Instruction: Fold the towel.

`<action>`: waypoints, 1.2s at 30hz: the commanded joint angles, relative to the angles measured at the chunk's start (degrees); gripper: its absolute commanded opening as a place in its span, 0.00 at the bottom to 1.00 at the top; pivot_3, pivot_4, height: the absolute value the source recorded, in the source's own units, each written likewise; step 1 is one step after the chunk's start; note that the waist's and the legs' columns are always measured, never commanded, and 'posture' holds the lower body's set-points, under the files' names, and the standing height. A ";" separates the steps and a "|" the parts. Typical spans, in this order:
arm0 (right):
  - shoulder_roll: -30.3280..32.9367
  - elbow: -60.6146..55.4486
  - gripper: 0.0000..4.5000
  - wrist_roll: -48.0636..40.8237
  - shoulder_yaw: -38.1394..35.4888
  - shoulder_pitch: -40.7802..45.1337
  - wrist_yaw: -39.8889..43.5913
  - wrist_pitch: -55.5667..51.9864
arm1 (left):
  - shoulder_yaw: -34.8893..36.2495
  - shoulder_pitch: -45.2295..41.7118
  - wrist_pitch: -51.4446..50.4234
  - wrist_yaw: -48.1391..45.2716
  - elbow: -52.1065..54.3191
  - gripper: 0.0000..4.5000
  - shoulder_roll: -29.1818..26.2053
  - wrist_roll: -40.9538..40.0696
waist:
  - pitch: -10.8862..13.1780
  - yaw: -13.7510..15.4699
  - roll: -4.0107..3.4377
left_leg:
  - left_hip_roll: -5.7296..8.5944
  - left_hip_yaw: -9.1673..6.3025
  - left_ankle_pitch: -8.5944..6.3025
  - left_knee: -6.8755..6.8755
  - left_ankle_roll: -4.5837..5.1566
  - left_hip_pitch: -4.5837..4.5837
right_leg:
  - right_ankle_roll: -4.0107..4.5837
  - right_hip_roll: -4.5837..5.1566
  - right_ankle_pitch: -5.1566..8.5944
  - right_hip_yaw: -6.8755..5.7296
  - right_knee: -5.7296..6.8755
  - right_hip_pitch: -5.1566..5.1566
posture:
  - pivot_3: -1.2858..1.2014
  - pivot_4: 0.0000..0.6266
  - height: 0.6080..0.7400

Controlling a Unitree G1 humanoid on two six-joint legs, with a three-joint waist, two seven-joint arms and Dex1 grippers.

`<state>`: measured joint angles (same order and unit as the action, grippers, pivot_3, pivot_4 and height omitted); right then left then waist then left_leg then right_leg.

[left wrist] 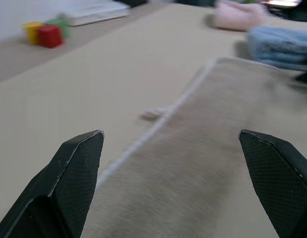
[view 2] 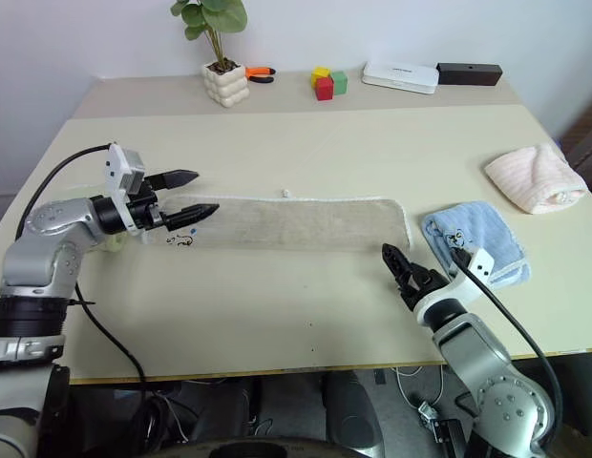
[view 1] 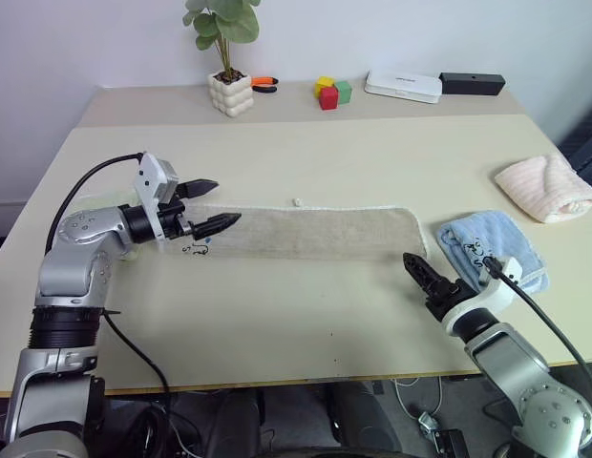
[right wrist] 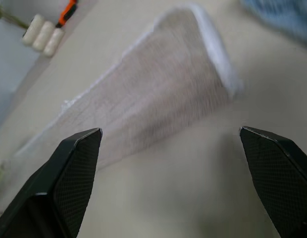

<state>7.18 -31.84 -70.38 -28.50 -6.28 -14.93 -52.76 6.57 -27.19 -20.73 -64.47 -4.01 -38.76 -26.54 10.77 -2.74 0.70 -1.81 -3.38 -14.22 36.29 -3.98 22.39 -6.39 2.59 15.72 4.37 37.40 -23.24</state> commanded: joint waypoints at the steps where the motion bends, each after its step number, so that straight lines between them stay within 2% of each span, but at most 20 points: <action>1: -1.84 1.13 1.00 -4.99 0.11 2.06 -5.69 3.66 | 2.37 -0.32 -0.98 -2.82 2.96 0.99 -1.59 -3.99 | 0.00 0.13 0.02 | 0.00 0.00 0.00 0.00 0.00 0.02 | 0.00 -0.01 0.00 -0.01 -0.06 0.00 | 0.52 0.24 1.00; 7: -3.80 6.50 1.00 -5.56 1.89 6.87 -9.90 9.00 | 2.48 1.79 -2.36 -2.48 6.34 0.99 -1.62 -5.61 | 0.00 -0.02 0.03 | -0.01 0.01 0.00 -0.10 0.00 0.05 | -0.02 0.00 -0.01 0.00 -0.21 0.00 | 0.52 0.24 1.00; 11: -3.93 9.95 1.00 -2.23 4.10 9.11 -10.56 10.83 | 2.62 3.37 -2.28 -0.90 8.62 0.99 -1.15 -5.49 | -0.01 -0.05 0.04 | -0.03 0.00 0.00 -0.11 0.00 0.03 | -0.02 -0.03 -0.01 -0.01 -0.20 -0.01 | 0.52 0.24 1.00; 14: -5.02 13.03 0.82 -1.60 4.55 11.45 -12.02 12.79 | 2.98 3.82 -2.32 0.49 9.16 1.00 -0.92 -5.62 | -0.03 -0.04 0.07 | -0.02 0.01 0.00 -0.10 0.00 0.03 | -0.01 -0.02 -0.01 0.00 -0.21 0.01 | 0.52 0.24 1.00; 20: -4.55 17.33 0.14 1.11 5.65 16.78 -10.30 15.36 | 3.29 4.78 -1.99 2.03 9.58 1.00 -0.95 -5.55 | -0.02 -0.70 0.07 | -0.03 0.00 0.00 -0.14 0.00 0.03 | -0.02 -0.04 -0.01 0.00 -0.20 -0.04 | 0.52 0.24 1.00; 21: -4.10 17.78 0.04 1.87 5.53 17.36 -10.27 15.72 | 3.35 4.95 -1.90 2.05 9.63 1.00 -1.01 -5.60 | -0.02 -0.85 0.07 | -0.03 0.00 0.00 -0.13 0.00 0.04 | -0.03 -0.04 -0.02 0.00 -0.20 -0.04 | 0.52 0.24 1.00; 22: -3.83 18.00 0.01 2.32 5.37 17.63 -10.32 15.88 | 3.33 5.05 -1.86 2.05 9.70 1.00 -1.06 -5.65 | -0.02 -0.90 0.07 | -0.03 0.00 0.00 -0.12 0.00 0.04 | -0.03 -0.04 -0.02 0.00 -0.20 -0.03 | 0.52 0.24 1.00; 24: -2.08 17.74 0.01 3.62 5.21 18.24 -9.62 15.79 | 3.44 5.19 -1.93 2.29 9.79 1.00 -1.08 -5.85 | -0.02 -0.98 0.06 | -0.03 0.00 0.00 -0.14 0.01 0.04 | -0.04 -0.04 -0.02 0.00 -0.20 -0.03 | 0.52 0.24 1.00; 27: 7.51 14.49 0.01 11.33 9.49 18.18 -2.79 13.42 | 3.77 5.56 -1.89 2.52 9.76 1.00 -1.16 -6.09 | 0.07 -0.71 -0.02 | 0.02 0.02 0.00 -0.12 0.00 0.13 | -0.07 0.03 -0.03 0.00 -0.26 -0.06 | 0.52 0.24 1.00; 31: 14.15 12.72 0.01 16.04 12.03 18.51 3.24 13.02 | 3.86 5.78 -1.42 2.56 9.13 1.00 -1.16 -5.98 | 0.07 -0.67 0.00 | -0.01 0.03 0.00 -0.17 0.01 0.12 | -0.07 -0.02 -0.03 0.01 -0.29 -0.10 | 0.52 0.24 1.00; 34: 20.91 10.49 0.01 22.40 16.91 19.28 10.58 12.88 | 3.60 5.63 -1.15 2.40 8.52 1.00 -0.89 -5.87 | 0.09 -0.78 -0.02 | -0.02 0.03 0.00 -0.20 0.01 0.12 | -0.13 -0.05 -0.06 0.02 -0.27 -0.14 | 0.52 0.24 1.00; 36: 23.28 9.68 0.01 26.28 19.40 19.48 13.44 13.76 | 3.43 5.52 -1.05 2.34 8.33 1.00 -0.82 -5.79 | 0.09 -0.81 0.00 | -0.01 0.05 0.00 -0.19 0.01 0.12 | -0.14 -0.04 -0.07 0.03 -0.28 -0.14 | 0.52 0.24 1.00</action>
<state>29.63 -18.90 -47.03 -10.50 12.25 -4.32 -40.44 8.79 -21.02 -23.08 -61.99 3.46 -39.35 -31.79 10.86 -3.55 0.70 -1.82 -3.34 -14.23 36.10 -3.97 22.51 -6.53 2.55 15.65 4.39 37.12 -23.38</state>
